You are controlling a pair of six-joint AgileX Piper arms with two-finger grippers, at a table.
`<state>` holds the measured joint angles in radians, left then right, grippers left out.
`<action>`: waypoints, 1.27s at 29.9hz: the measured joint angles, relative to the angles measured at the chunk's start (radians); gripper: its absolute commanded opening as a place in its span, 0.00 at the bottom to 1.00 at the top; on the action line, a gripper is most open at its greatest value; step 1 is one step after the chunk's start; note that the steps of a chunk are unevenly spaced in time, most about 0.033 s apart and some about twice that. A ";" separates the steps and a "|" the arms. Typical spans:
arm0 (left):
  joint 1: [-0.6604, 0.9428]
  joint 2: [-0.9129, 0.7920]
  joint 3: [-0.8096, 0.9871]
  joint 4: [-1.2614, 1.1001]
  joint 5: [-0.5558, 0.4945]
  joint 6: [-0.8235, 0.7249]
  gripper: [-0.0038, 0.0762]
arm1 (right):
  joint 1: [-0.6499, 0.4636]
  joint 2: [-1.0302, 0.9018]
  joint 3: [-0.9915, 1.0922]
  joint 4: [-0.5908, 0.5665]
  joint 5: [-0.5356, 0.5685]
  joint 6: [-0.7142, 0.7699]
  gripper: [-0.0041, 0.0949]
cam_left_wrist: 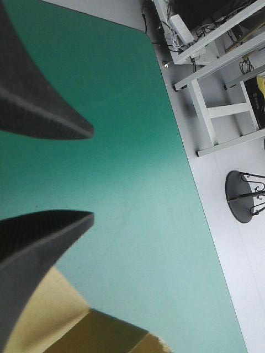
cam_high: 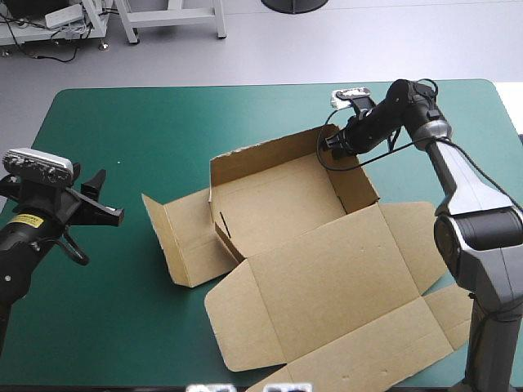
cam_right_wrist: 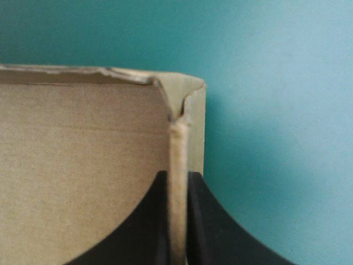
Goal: Fold the box
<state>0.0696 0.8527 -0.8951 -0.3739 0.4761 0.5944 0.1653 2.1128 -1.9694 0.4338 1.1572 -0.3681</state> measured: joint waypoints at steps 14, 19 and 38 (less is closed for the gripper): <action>0.000 0.036 0.000 0.009 -0.007 0.000 0.40 | 0.002 -0.119 -0.003 -0.074 0.074 0.034 0.69; 0.000 0.036 0.000 0.014 -0.007 -0.007 0.40 | 0.002 -0.250 0.105 -0.111 0.075 0.037 0.66; 0.000 0.036 0.000 0.014 -0.008 -0.016 0.40 | 0.094 -0.173 0.301 -0.180 0.069 0.014 0.30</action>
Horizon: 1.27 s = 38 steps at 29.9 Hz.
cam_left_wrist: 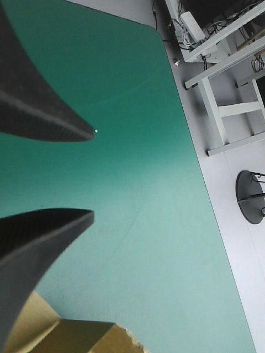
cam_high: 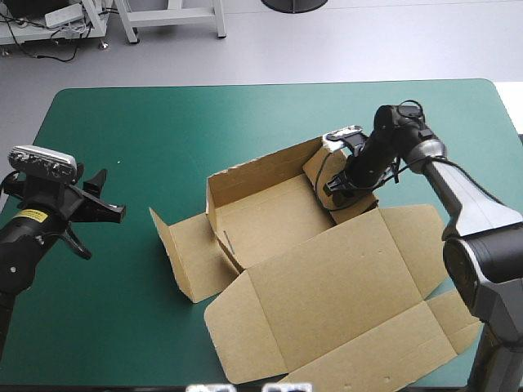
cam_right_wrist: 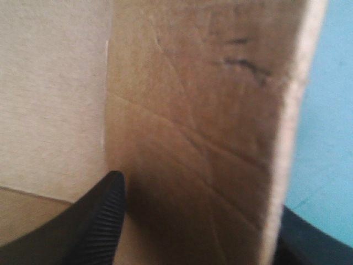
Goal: Fold the box
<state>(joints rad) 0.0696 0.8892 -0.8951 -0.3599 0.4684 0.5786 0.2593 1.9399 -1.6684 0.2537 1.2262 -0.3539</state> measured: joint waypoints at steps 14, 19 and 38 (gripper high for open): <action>0.000 0.000 0.000 -0.007 0.000 -0.011 0.40 | 0.031 0.076 -0.151 -0.055 0.000 0.175 0.02; 0.000 -0.011 0.000 0.065 -0.011 -0.098 0.40 | -0.055 0.016 -0.130 0.017 0.000 0.238 0.02; -0.089 -0.084 0.000 0.100 -0.006 -0.143 0.40 | -0.096 -0.173 0.180 0.057 -0.052 0.243 0.02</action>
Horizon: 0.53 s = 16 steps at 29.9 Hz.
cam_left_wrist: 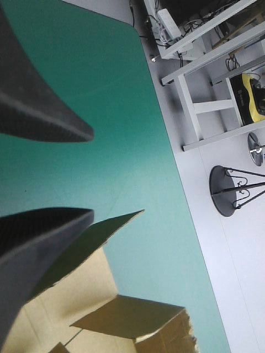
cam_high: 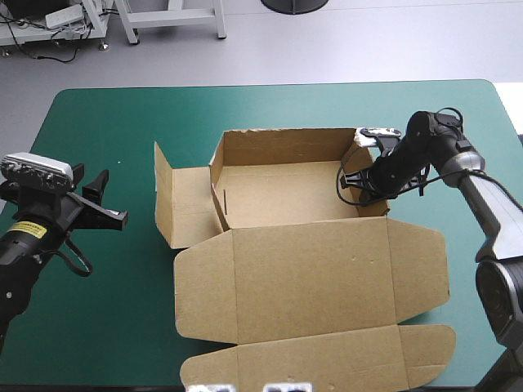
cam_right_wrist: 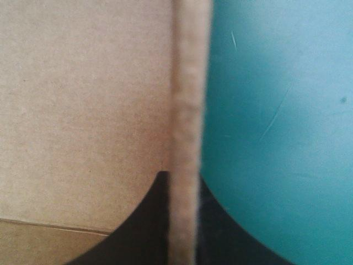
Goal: Fold the box
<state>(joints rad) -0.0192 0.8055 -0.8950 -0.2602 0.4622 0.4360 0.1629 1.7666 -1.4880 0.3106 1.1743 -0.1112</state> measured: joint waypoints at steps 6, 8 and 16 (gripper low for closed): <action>0.000 -0.003 0.000 0.000 0.001 0.000 0.40 | 0.003 -0.001 0.049 -0.005 -0.034 0.048 0.02; 0.000 -0.003 0.000 0.000 0.001 0.000 0.40 | 0.010 -0.001 0.050 -0.002 -0.042 0.053 0.05; 0.000 -0.003 0.000 0.003 0.001 0.000 0.40 | 0.013 -0.001 0.048 0.089 0.003 -0.089 0.48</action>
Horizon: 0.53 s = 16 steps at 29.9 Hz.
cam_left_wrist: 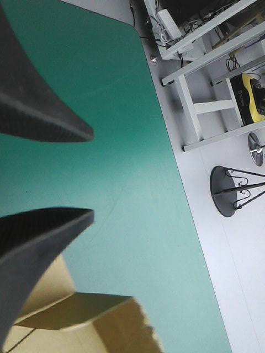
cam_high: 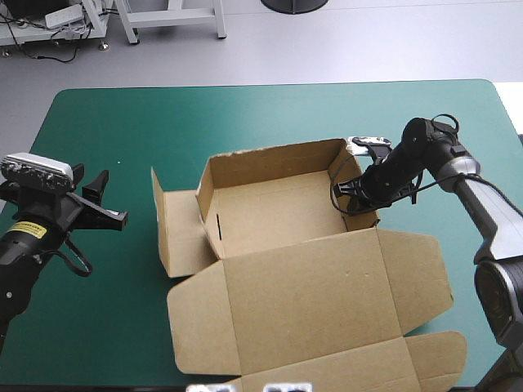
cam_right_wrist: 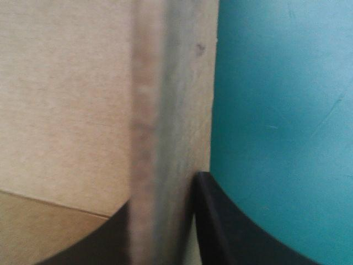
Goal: Fold the box
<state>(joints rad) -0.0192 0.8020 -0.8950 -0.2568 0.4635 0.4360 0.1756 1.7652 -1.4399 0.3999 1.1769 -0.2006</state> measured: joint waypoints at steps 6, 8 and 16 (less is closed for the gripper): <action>0.000 0.000 0.000 0.001 0.000 0.001 0.40 | 0.000 0.000 -0.055 0.009 0.023 -0.054 0.62; 0.000 0.000 0.000 0.001 0.000 0.001 0.40 | 0.000 0.000 -0.086 0.009 0.036 -0.058 0.62; 0.000 0.000 0.000 0.001 0.000 0.001 0.40 | 0.000 0.022 -0.221 -0.020 0.051 -0.069 0.62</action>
<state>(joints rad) -0.0192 0.8020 -0.8950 -0.2560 0.4635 0.4369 0.1760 1.7876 -1.6612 0.3799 1.2276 -0.2695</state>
